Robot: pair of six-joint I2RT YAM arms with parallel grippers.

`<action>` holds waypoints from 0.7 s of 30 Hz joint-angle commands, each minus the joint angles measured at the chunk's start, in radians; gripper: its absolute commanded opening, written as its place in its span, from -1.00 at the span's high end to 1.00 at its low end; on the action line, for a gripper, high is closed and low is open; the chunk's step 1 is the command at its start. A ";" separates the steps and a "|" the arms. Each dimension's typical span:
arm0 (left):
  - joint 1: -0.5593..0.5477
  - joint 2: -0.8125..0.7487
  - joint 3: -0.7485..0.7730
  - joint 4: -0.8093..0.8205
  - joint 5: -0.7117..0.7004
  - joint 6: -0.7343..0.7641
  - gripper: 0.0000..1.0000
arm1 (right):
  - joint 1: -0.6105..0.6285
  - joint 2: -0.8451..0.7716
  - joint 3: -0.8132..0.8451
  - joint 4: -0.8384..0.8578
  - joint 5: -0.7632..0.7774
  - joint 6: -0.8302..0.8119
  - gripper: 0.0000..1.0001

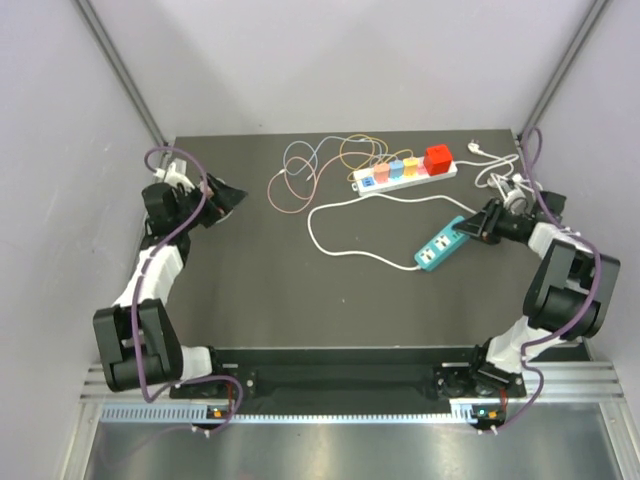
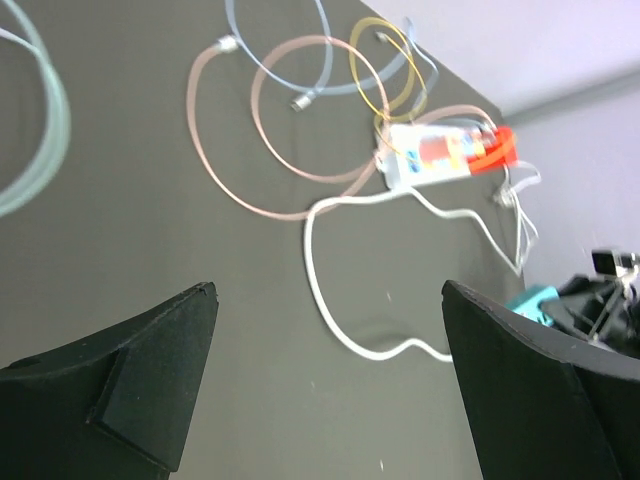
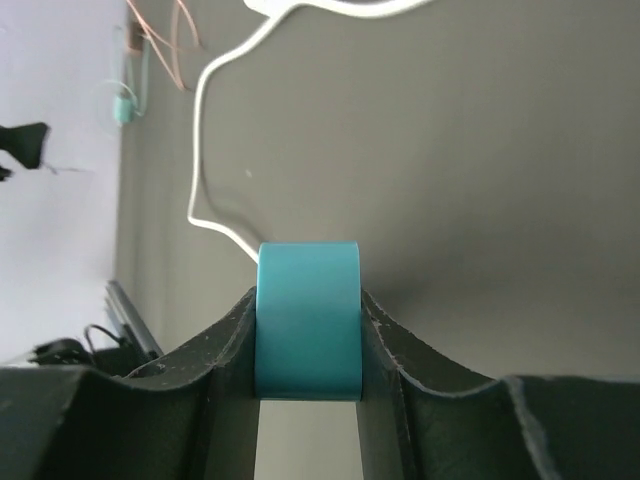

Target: Pull the plug off the socket

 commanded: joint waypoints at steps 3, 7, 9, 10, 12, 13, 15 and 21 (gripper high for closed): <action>-0.024 -0.105 -0.061 0.062 0.080 0.045 -0.98 | -0.160 -0.072 0.080 -0.425 0.066 -0.436 0.99; -0.042 -0.137 -0.078 0.046 0.088 0.061 -0.98 | -0.220 -0.052 0.089 -0.528 0.110 -0.568 0.90; -0.048 -0.149 -0.087 0.039 0.088 0.070 -0.98 | -0.230 -0.027 0.084 -0.549 0.121 -0.616 0.82; -0.056 -0.151 -0.092 0.039 0.092 0.073 -0.98 | -0.242 -0.013 0.089 -0.557 0.138 -0.628 0.80; -0.065 -0.154 -0.100 0.035 0.104 0.085 -0.98 | -0.257 -0.001 0.103 -0.577 0.137 -0.665 0.57; -0.079 -0.157 -0.100 0.035 0.110 0.090 -0.98 | -0.262 0.008 0.107 -0.591 0.155 -0.682 0.46; -0.097 -0.158 -0.095 0.035 0.120 0.107 -0.98 | -0.262 0.013 0.121 -0.603 0.175 -0.702 0.11; -0.180 -0.161 -0.077 0.032 0.118 0.159 -0.98 | -0.260 0.011 0.164 -0.652 0.229 -0.788 -0.43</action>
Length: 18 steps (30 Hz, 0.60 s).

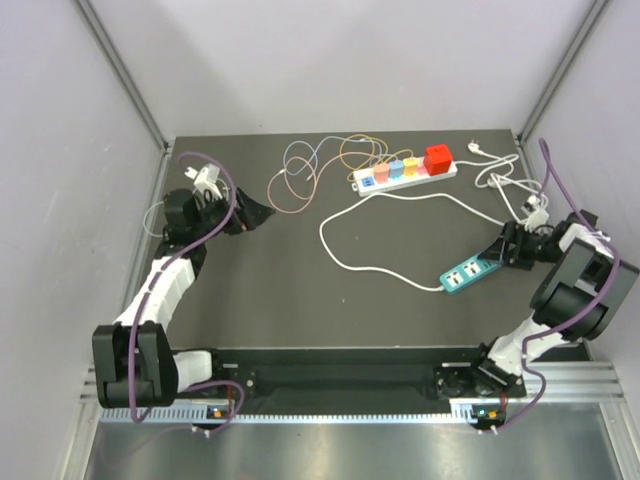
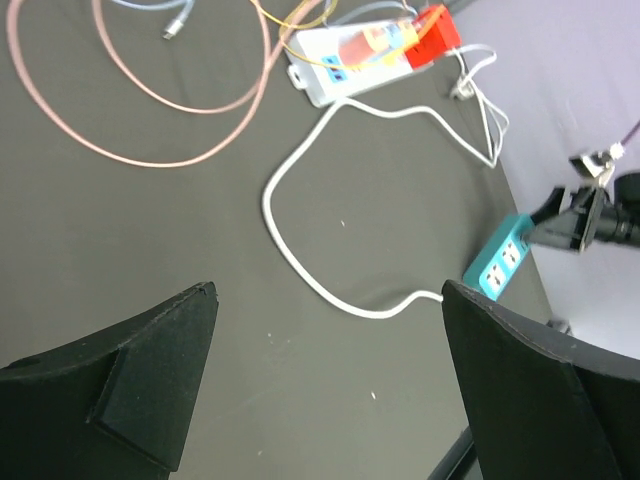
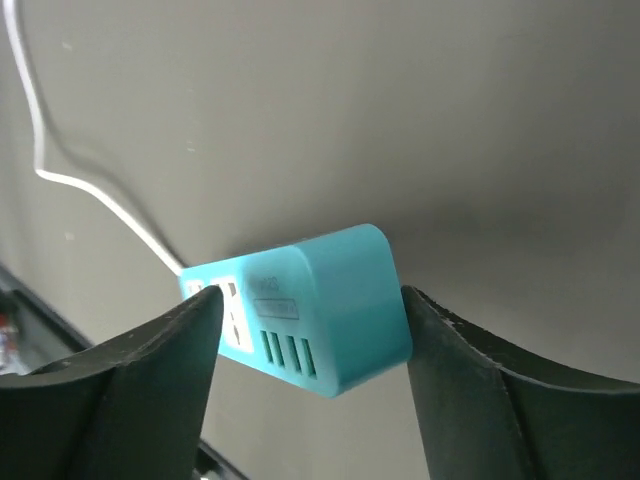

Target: Pull the plug off the socket

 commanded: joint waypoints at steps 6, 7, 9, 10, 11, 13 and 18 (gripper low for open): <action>-0.149 -0.048 0.021 0.007 -0.070 0.156 -0.98 | -0.004 -0.020 0.127 -0.096 0.043 -0.213 -0.66; -0.189 -0.046 0.026 -0.003 -0.086 0.178 -0.98 | 0.005 -0.020 0.135 -0.103 0.035 -0.225 -0.73; -0.227 -0.036 0.052 -0.031 -0.124 0.247 -0.98 | 0.019 -0.031 0.147 -0.117 0.027 -0.264 -0.85; -0.264 -0.028 0.074 -0.040 -0.133 0.267 -0.98 | 0.037 -0.043 0.156 -0.128 0.029 -0.282 -0.88; -0.279 -0.010 0.088 -0.049 -0.151 0.287 -0.98 | 0.048 -0.051 0.158 -0.126 0.030 -0.288 -0.94; -0.318 0.015 0.122 -0.063 -0.159 0.344 -0.98 | 0.083 -0.078 0.160 -0.120 0.026 -0.305 -1.00; -0.422 0.144 0.197 -0.069 -0.196 0.492 -0.98 | 0.203 -0.160 0.135 -0.110 -0.014 -0.348 -1.00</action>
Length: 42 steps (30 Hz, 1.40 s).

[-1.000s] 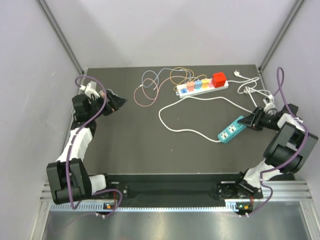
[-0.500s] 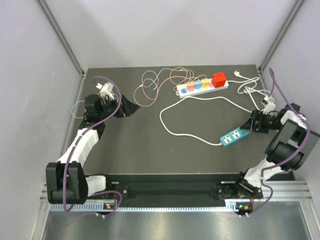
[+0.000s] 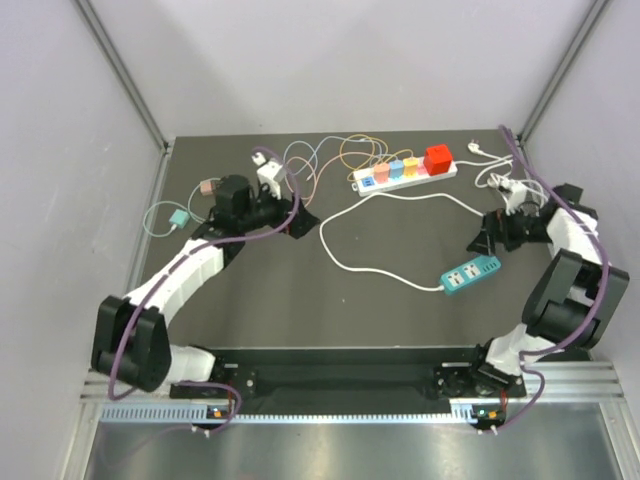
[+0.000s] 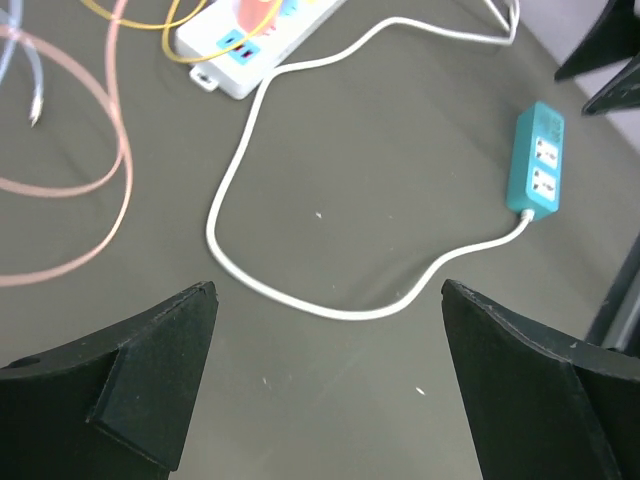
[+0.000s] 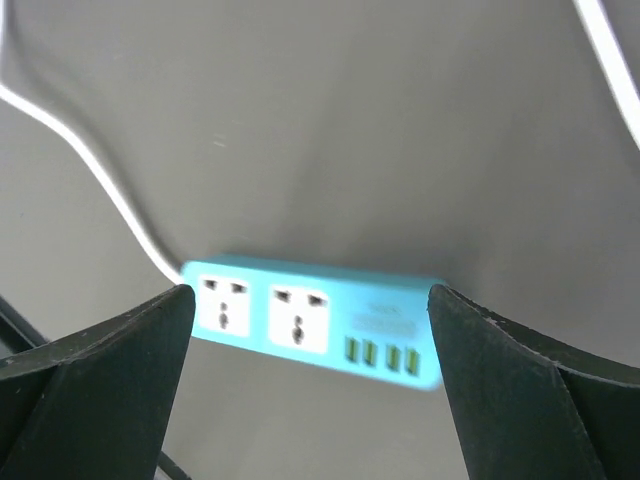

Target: Pull the plug off the socket

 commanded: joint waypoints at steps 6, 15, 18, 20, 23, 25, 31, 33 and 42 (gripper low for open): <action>-0.140 0.307 0.214 -0.007 -0.041 0.231 -0.98 | 0.211 -0.329 -0.157 0.273 -0.189 0.005 -1.00; -0.235 0.718 0.637 -0.052 -0.044 0.090 -0.93 | 0.217 -0.385 -0.132 0.167 -0.364 0.043 -0.99; -0.237 0.839 0.755 -0.029 -0.091 0.028 -0.91 | 0.217 -0.356 -0.048 0.113 -0.381 0.133 -0.97; -0.238 0.911 0.807 -0.007 -0.128 -0.002 -0.92 | 0.217 -0.345 -0.040 0.071 -0.424 0.138 -1.00; -0.238 0.997 0.912 0.011 -0.171 -0.022 -0.92 | 0.217 -0.356 -0.101 0.152 -0.465 0.166 -0.99; -0.237 1.054 0.984 0.010 -0.194 -0.022 -0.93 | 0.214 -0.360 -0.120 0.200 -0.424 0.203 -0.99; -0.237 1.125 1.081 0.033 -0.263 0.021 -0.93 | 0.202 -0.362 -0.137 0.171 -0.430 0.158 -0.99; -0.237 1.125 1.079 0.063 -0.271 0.039 -0.93 | 0.194 -0.366 -0.140 0.166 -0.432 0.149 -0.99; -0.234 1.131 1.088 0.153 -0.234 0.143 -0.86 | 0.154 -0.357 -0.127 0.116 -0.481 0.112 -0.99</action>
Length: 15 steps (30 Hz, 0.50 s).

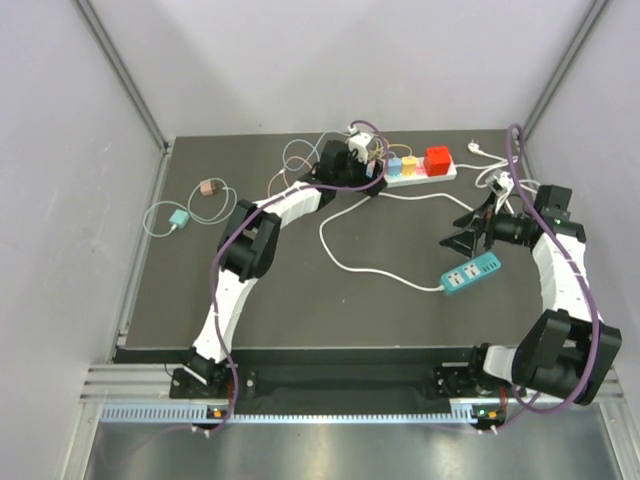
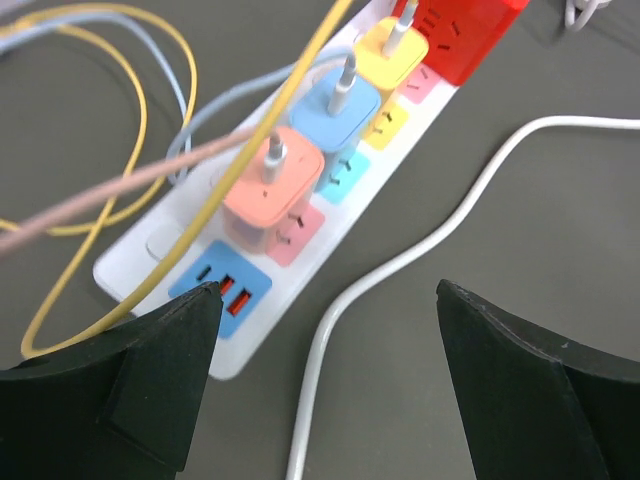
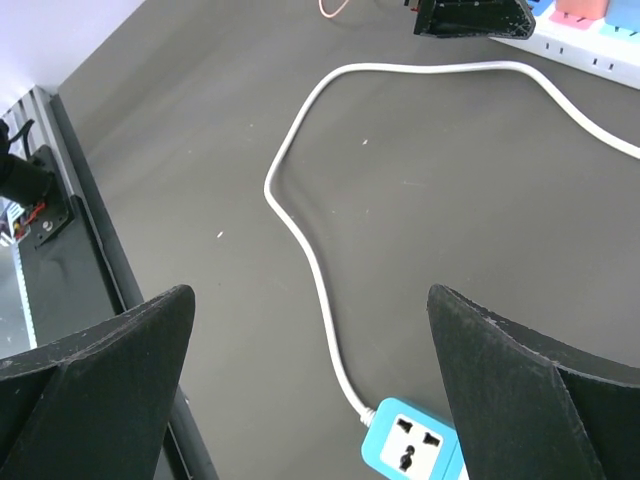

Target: Pull the plug off the socket

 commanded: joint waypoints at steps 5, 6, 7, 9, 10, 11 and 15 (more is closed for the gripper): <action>0.034 0.072 0.106 0.101 0.126 0.119 -0.75 | -0.047 -0.009 0.019 -0.069 -0.090 -0.081 -1.00; 0.039 0.084 0.115 0.112 0.142 0.118 -0.73 | -0.058 -0.008 0.021 -0.075 -0.099 -0.094 -1.00; 0.042 0.092 0.124 0.120 0.156 0.118 -0.70 | -0.063 -0.008 0.025 -0.092 -0.104 -0.100 -0.99; 0.051 0.116 0.164 0.117 0.159 0.118 -0.70 | -0.074 -0.002 0.031 -0.112 -0.112 -0.126 -0.99; 0.051 0.124 0.180 0.111 0.158 0.143 -0.70 | -0.077 0.000 0.034 -0.126 -0.115 -0.137 -1.00; 0.054 0.132 0.192 0.106 0.153 0.147 -0.70 | -0.083 0.003 0.039 -0.149 -0.119 -0.147 -1.00; 0.059 0.162 0.227 0.147 0.182 0.161 -0.65 | -0.103 0.012 0.048 -0.193 -0.139 -0.198 -0.99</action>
